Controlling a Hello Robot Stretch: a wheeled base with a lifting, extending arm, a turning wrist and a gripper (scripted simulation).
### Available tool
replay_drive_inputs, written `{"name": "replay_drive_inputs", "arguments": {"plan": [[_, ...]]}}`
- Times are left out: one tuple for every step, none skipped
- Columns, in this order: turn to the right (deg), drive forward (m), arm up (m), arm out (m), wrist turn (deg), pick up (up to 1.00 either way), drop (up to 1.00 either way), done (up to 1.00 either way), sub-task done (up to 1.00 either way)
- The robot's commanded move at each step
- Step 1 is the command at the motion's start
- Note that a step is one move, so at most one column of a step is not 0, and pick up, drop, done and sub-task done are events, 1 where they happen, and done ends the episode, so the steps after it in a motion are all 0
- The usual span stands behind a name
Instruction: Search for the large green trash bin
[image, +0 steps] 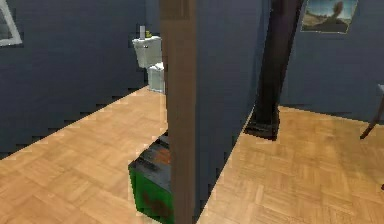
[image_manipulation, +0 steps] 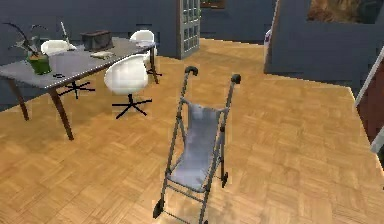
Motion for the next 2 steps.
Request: {"name": "replay_drive_inputs", "arguments": {"plan": [[45.0,0.0,0.0,0.0,0.0,0.0,0.0,0.0,0.0],[6.0,0.0,0.0,0.0,0.0,0.0,0.0,0.0,0.0]]}}
